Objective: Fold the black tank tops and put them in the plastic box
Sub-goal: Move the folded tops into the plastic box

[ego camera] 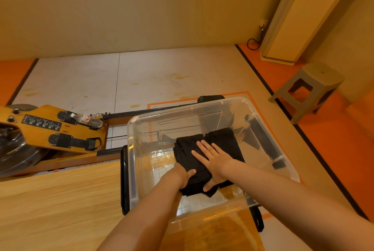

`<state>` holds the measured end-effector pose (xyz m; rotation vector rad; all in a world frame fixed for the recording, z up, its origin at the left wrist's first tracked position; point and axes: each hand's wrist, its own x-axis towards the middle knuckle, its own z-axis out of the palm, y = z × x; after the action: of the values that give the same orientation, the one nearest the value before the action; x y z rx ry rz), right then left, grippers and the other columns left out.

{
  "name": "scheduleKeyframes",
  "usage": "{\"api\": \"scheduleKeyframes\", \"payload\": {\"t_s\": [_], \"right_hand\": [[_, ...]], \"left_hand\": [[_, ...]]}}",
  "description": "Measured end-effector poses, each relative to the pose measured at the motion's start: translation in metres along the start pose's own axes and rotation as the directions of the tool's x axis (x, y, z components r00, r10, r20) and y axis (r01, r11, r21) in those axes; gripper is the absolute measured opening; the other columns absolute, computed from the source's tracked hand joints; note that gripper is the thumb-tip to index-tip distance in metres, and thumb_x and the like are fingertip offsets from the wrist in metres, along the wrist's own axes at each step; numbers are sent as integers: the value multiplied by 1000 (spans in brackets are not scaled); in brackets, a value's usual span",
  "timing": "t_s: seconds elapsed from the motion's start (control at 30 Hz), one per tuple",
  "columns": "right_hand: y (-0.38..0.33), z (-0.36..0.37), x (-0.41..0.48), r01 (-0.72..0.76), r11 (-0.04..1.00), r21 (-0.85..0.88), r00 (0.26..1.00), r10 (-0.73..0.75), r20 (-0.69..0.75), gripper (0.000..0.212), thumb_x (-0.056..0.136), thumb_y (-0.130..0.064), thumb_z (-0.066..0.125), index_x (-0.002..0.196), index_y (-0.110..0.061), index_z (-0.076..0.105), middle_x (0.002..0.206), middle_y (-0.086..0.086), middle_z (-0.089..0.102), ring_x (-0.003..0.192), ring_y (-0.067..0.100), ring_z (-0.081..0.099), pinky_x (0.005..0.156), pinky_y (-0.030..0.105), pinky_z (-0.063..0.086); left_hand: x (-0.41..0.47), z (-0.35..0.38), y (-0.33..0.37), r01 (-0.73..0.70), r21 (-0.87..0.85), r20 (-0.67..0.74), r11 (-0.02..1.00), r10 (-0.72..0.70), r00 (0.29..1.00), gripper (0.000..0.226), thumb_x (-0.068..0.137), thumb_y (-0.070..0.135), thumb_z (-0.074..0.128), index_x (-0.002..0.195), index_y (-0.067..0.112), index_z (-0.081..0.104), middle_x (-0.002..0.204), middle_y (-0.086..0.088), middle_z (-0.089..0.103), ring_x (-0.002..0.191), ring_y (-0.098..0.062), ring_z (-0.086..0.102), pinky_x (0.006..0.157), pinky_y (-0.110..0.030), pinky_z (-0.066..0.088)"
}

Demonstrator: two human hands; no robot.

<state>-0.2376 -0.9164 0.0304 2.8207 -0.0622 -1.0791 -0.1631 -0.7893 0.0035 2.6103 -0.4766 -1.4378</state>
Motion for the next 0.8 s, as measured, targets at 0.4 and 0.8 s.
{"api": "scheduleKeyframes", "payload": {"t_s": [0.4, 0.8], "right_hand": [[-10, 5, 2, 115, 953, -281, 979, -156, -129, 137, 66, -67, 73, 146, -19, -28, 153, 17, -33, 135, 34, -37, 109, 54, -20], [3, 15, 16, 214, 952, -220, 942, -260, -212, 131, 68, -57, 76, 150, -17, -19, 152, 16, -32, 138, 33, -34, 112, 51, -19]], "left_hand": [[-12, 25, -18, 54, -106, 14, 993, -53, 998, 102, 66, 34, 87, 140, 11, 21, 132, -9, 48, 123, -27, 49, 102, -34, 41], [-2, 26, -20, -107, -8, -114, 994, 105, 988, 91, 68, 27, 85, 137, 12, 28, 127, -7, 56, 117, -24, 56, 97, -32, 48]]}}
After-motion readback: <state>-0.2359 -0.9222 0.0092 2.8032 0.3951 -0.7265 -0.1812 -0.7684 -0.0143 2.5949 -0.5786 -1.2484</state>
